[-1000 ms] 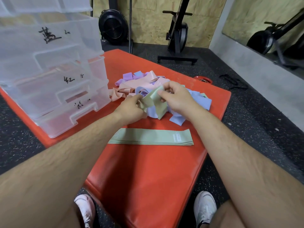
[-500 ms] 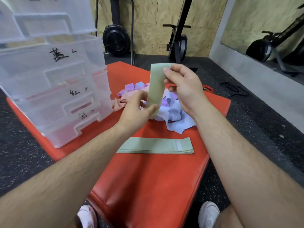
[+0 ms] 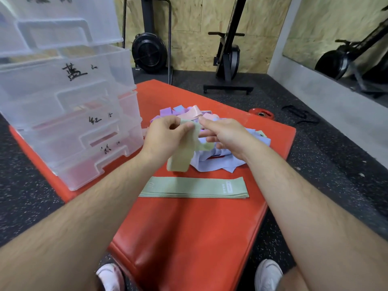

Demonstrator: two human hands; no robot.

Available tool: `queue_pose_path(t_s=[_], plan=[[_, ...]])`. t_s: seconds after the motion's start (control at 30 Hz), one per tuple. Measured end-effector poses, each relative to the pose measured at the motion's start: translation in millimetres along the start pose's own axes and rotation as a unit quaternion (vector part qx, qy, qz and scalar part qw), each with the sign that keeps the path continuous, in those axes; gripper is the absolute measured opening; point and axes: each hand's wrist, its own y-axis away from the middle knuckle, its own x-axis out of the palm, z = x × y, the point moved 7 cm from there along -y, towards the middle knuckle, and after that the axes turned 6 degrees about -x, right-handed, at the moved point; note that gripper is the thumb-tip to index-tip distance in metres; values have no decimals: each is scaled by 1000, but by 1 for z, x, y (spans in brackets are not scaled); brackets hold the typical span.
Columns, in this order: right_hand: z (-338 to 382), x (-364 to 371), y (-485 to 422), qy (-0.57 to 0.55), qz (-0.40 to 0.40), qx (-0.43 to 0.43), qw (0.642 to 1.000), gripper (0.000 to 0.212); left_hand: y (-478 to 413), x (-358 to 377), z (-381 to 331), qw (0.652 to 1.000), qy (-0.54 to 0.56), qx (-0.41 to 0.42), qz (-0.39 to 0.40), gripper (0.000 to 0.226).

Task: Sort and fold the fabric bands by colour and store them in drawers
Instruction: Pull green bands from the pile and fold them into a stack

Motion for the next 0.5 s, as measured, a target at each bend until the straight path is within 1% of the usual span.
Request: queue_pose_path(t_s=[0.07, 0.2, 0.27, 0.3, 0.37, 0.4, 0.43, 0.5], plan=[[7, 0, 2, 24, -13, -41, 999, 45, 1, -3, -3, 1000, -26, 13, -6, 37], [18, 9, 3, 95, 6, -155, 983, 25, 2, -8, -6, 1000, -3, 6, 12, 34], [21, 9, 4, 86, -24, -186, 978, 11, 4, -11, -7, 1000, 6, 6, 3, 29], [24, 7, 5, 70, -43, -201, 976, 6, 5, -15, -6, 1000, 14, 5, -17, 27], [31, 4, 8, 37, -73, -224, 971, 6, 7, -24, -4, 997, 28, -9, -71, 28], [33, 4, 9, 23, -80, -231, 969, 6, 9, -27, -3, 996, 36, -24, -82, 31], [35, 6, 11, 15, -84, -235, 968, 5, 9, -26, -3, 995, 50, -40, -74, 34], [37, 13, 16, 17, -80, -250, 965, 8, 13, -19, -4, 992, 101, -72, -25, 41]])
